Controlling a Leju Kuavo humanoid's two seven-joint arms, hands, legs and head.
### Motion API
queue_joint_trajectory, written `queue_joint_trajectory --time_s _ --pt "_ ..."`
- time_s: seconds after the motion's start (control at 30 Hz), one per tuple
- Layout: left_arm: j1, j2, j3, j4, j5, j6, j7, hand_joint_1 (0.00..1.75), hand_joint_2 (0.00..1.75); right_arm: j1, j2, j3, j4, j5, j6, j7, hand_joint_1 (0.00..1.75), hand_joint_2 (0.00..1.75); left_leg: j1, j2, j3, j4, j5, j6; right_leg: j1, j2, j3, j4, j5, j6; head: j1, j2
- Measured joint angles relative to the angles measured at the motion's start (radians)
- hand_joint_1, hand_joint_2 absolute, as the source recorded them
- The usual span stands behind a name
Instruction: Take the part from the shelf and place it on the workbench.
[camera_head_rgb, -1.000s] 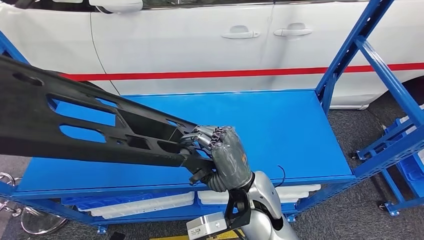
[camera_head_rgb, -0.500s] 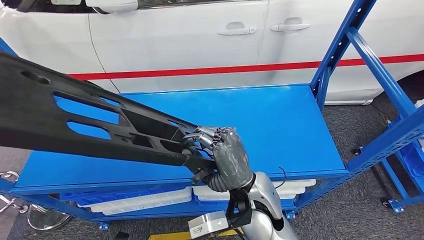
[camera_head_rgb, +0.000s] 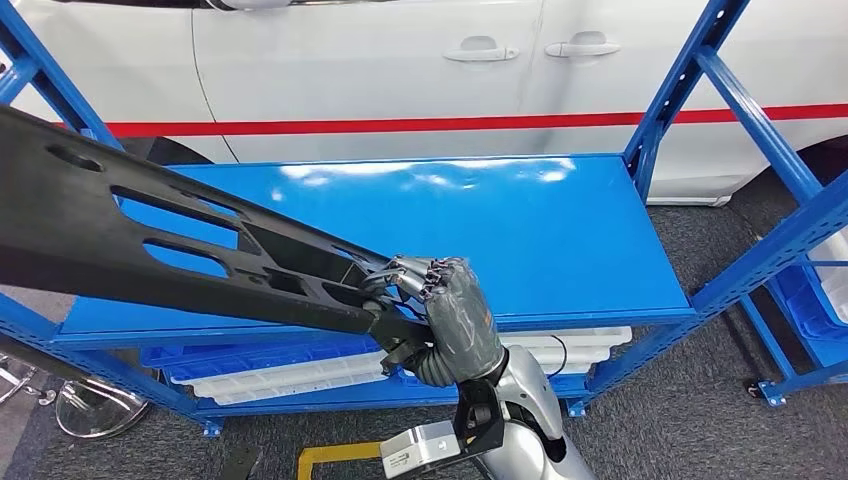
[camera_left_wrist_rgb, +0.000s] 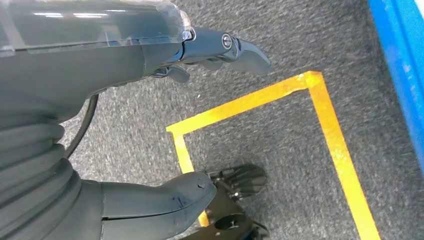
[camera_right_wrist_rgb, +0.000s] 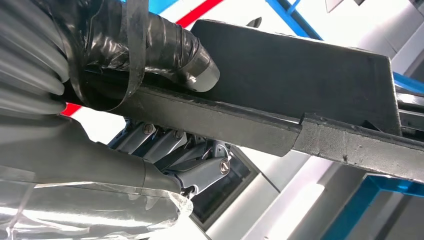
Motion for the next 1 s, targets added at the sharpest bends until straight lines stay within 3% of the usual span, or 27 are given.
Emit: queue_joint_trajectory --time_s 0.03,0.1,0.17,0.23,0.27,0.33,0.4,0.43,0.47,0.5,0.57,0.63,0.67,0.73,0.77,0.8,0.83,0.9,0.93,0.97,1.0 --pt "0.0 0.0 -0.002 0.001 0.004 0.001 -0.001 0.0 1.75 0.0 -0.001 0.0 0.001 -0.008 0.001 -0.001 1.75 1.75 0.0 0.0 -0.011 0.006 0.005 -0.002 0.0 0.0 0.049 -0.06 0.025 -0.004 0.0 0.0" --pt "-0.001 -0.003 -0.007 0.003 0.013 0.005 -0.003 0.0 1.75 -0.001 -0.002 0.0 0.001 -0.024 0.003 -0.003 1.75 1.75 -0.001 -0.001 -0.027 0.014 0.015 -0.009 0.004 0.0 0.143 -0.195 0.041 -0.015 0.0 0.0" --pt "-0.003 -0.006 -0.011 0.003 0.018 0.009 -0.004 0.0 1.75 -0.002 -0.004 0.001 0.001 -0.034 0.004 -0.005 1.75 1.75 -0.001 -0.001 -0.032 0.015 0.028 -0.02 0.011 0.0 0.175 -0.256 0.037 -0.024 0.0 0.0" --pt "-0.005 -0.007 -0.014 0.004 0.02 0.01 -0.004 0.0 1.75 -0.003 -0.006 0.001 0.002 -0.038 0.004 -0.006 1.75 1.75 0.0 -0.002 -0.035 0.013 0.039 -0.032 0.011 -0.002 0.168 -0.263 0.054 -0.034 0.0 0.0" --pt "-0.005 -0.008 -0.014 0.004 0.02 0.011 -0.004 0.0 1.75 -0.004 -0.006 0.001 0.003 -0.039 0.004 -0.006 1.75 1.75 0.0 -0.003 -0.041 0.019 0.03 -0.038 0.008 -0.004 0.161 -0.267 0.064 -0.041 0.0 0.0" --pt "-0.005 -0.008 -0.015 0.005 0.022 0.012 -0.004 0.0 1.75 -0.004 -0.006 0.002 0.005 -0.043 0.005 -0.006 1.75 1.75 0.002 -0.006 -0.066 0.076 -0.041 -0.047 0.001 -0.008 0.138 -0.274 0.089 -0.055 0.0 0.0" --pt "-0.005 -0.009 -0.017 0.005 0.027 0.011 -0.003 0.0 1.75 -0.004 -0.007 0.002 0.008 -0.055 0.008 -0.007 1.75 1.75 0.006 -0.007 -0.098 0.2 -0.139 -0.055 0.002 -0.009 0.106 -0.272 0.113 -0.06 0.0 0.0" --pt "-0.004 -0.009 -0.018 0.005 0.031 0.011 -0.004 0.0 1.75 -0.004 -0.007 0.002 0.01 -0.064 0.011 -0.008 1.75 1.75 0.007 -0.006 -0.106 0.258 -0.164 -0.058 0.002 -0.01 0.089 -0.27 0.125 -0.059 0.0 0.0" --pt "-0.003 -0.008 -0.018 0.005 0.035 0.009 -0.005 0.0 1.75 -0.004 -0.008 0.002 0.013 -0.071 0.016 -0.008 1.75 1.75 0.008 -0.006 -0.102 0.291 -0.164 -0.061 0.002 -0.01 0.07 -0.267 0.136 -0.058 0.0 0.0" --pt "-0.001 -0.006 -0.019 0.005 0.04 0.006 -0.008 0.0 1.75 -0.003 -0.01 0.002 0.017 -0.079 0.021 -0.009 1.75 1.75 0.008 -0.006 -0.081 0.29 -0.142 -0.062 0.002 -0.01 0.053 -0.263 0.146 -0.056 0.0 0.0" --pt "0.007 0.002 -0.019 0.005 0.048 -0.007 -0.02 0.0 1.75 -0.003 -0.013 0.002 0.023 -0.088 0.027 -0.01 1.75 1.75 0.009 -0.006 0.009 0.189 -0.093 -0.061 0.001 -0.01 0.022 -0.253 0.165 -0.05 0.0 0.0" --pt "0.015 0.013 -0.019 0.005 0.054 -0.021 -0.034 0.0 1.75 -0.003 -0.016 0.002 0.025 -0.094 0.03 -0.013 1.75 1.75 0.005 -0.008 0.106 0.047 -0.101 -0.053 0.002 -0.01 0.005 -0.247 0.182 -0.039 0.0 0.0" --pt "0.019 0.018 -0.019 0.005 0.056 -0.025 -0.039 0.0 1.75 -0.003 -0.017 0.003 0.026 -0.095 0.032 -0.014 1.75 1.75 0.002 -0.01 0.132 0.003 -0.113 -0.047 0.003 -0.01 0.003 -0.247 0.191 -0.033 0.0 0.0" --pt "0.028 0.024 -0.018 0.006 0.057 -0.027 -0.044 0.0 1.75 -0.003 -0.019 0.005 0.027 -0.093 0.035 -0.015 1.75 1.75 0.0 -0.012 0.131 -0.015 -0.107 -0.031 0.003 -0.01 0.002 -0.255 0.21 -0.02 0.0 0.0" --pt "0.031 0.026 -0.018 0.006 0.057 -0.027 -0.044 0.0 1.75 -0.003 -0.021 0.006 0.029 -0.092 0.035 -0.015 1.75 1.75 0.001 -0.01 0.124 -0.018 -0.096 -0.023 0.002 -0.008 -0.003 -0.253 0.206 -0.014 0.0 0.0" --pt "0.033 0.028 -0.018 0.007 0.057 -0.027 -0.044 0.0 1.75 -0.003 -0.023 0.007 0.03 -0.091 0.035 -0.015 1.75 1.75 0.003 -0.008 0.113 -0.019 -0.081 -0.012 0.001 -0.006 -0.013 -0.238 0.181 -0.01 0.0 0.0" --pt "0.033 0.03 -0.018 0.007 0.057 -0.027 -0.045 0.0 1.75 -0.003 -0.025 0.007 0.031 -0.091 0.035 -0.015 1.75 1.75 0.005 -0.005 0.099 -0.022 -0.066 -0.004 0.0 -0.004 -0.026 -0.205 0.138 -0.006 0.0 0.0" --pt "0.035 0.032 -0.018 0.007 0.057 -0.027 -0.045 0.0 1.75 -0.002 -0.029 0.008 0.034 -0.091 0.035 -0.014 1.75 1.75 0.003 -0.003 0.068 -0.021 -0.04 0.005 -0.003 -0.003 -0.055 -0.088 0.03 0.0 0.0 0.0" --pt "0.036 0.033 -0.018 0.007 0.057 -0.026 -0.045 0.0 1.75 -0.002 -0.031 0.008 0.036 -0.091 0.035 -0.014 1.75 1.75 0.002 -0.002 0.052 -0.019 -0.028 0.005 -0.005 -0.003 -0.064 -0.026 0.001 0.002 0.0 0.0" --pt "0.037 0.034 -0.018 0.008 0.057 -0.025 -0.045 0.0 1.75 -0.002 -0.033 0.008 0.038 -0.091 0.035 -0.014 1.75 1.75 0.001 -0.001 0.036 -0.017 -0.016 0.005 -0.005 -0.003 -0.062 0.018 -0.003 0.004 0.0 0.0" --pt "0.038 0.034 -0.018 0.008 0.057 -0.024 -0.045 0.0 1.75 -0.002 -0.035 0.008 0.04 -0.091 0.035 -0.014 1.75 1.75 0.0 -0.001 0.018 -0.013 -0.006 0.003 -0.006 -0.003 -0.045 0.032 0.013 0.004 0.0 0.0"
